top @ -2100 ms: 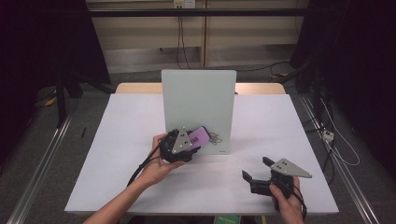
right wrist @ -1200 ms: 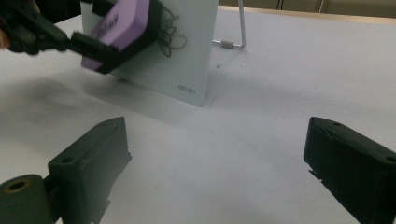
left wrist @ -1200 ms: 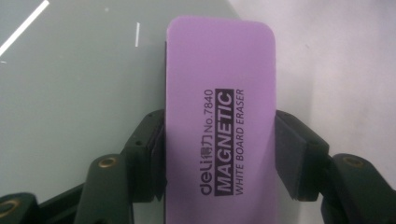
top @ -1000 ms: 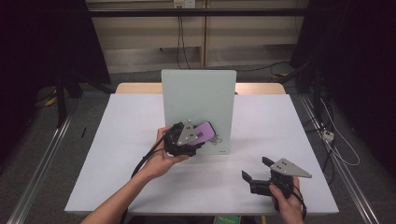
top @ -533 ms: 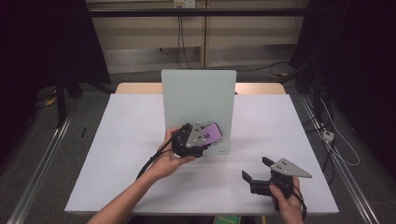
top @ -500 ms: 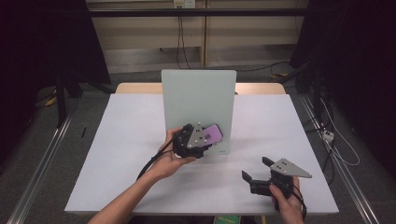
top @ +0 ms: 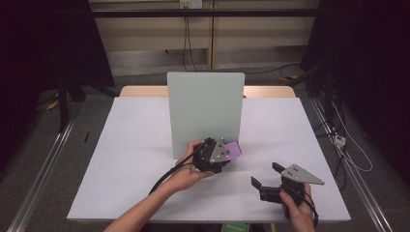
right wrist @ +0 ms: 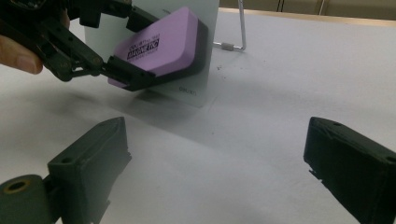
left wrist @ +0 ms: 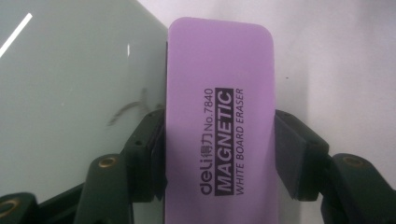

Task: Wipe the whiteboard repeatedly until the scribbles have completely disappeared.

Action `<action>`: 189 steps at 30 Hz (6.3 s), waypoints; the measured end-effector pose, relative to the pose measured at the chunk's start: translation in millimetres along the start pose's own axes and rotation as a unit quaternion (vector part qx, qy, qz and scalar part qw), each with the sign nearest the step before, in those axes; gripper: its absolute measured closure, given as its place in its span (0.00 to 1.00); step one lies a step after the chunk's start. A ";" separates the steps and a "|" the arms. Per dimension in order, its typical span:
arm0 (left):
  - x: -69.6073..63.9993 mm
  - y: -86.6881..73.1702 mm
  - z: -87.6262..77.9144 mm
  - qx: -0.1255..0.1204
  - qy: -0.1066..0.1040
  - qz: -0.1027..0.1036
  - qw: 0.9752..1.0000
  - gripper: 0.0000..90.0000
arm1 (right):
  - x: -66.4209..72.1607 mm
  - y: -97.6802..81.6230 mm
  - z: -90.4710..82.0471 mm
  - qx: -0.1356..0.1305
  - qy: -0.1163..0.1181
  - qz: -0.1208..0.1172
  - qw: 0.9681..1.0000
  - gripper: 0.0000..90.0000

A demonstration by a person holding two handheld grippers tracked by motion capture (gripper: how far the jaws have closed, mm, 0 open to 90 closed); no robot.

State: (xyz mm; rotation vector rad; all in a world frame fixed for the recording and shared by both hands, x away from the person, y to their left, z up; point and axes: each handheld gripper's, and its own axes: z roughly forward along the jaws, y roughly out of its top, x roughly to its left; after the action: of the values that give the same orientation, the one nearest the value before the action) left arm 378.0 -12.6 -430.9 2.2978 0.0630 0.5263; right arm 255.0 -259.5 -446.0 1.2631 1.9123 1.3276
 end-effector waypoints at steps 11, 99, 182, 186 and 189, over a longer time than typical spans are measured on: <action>-2.5 2.3 4.4 0.006 -0.009 -0.002 1.000 0.46 | -0.8 0.0 -1.9 -0.001 -0.002 0.002 1.000 0.07; 26.8 -30.0 -49.2 0.007 0.038 -0.019 0.999 0.45 | 0.0 0.3 -1.0 -0.002 -0.002 0.002 1.000 0.07; 60.9 -68.9 -141.3 -0.075 0.032 -0.151 0.985 0.45 | 2.6 0.6 2.1 0.001 0.001 0.005 1.000 0.07; 64.2 -67.2 -151.5 -0.081 0.039 -0.154 0.984 0.45 | 2.3 0.6 1.0 0.001 0.001 0.005 1.000 0.07; 65.5 -66.9 -154.4 -0.086 0.035 -0.158 0.983 0.45 | 2.1 0.3 0.8 0.002 0.002 0.001 1.000 0.07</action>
State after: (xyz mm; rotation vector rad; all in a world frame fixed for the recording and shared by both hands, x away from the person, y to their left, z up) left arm 385.2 152.6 -358.2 2.0483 0.3951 0.4296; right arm 254.8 -257.2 -445.9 1.2663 1.9166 1.3291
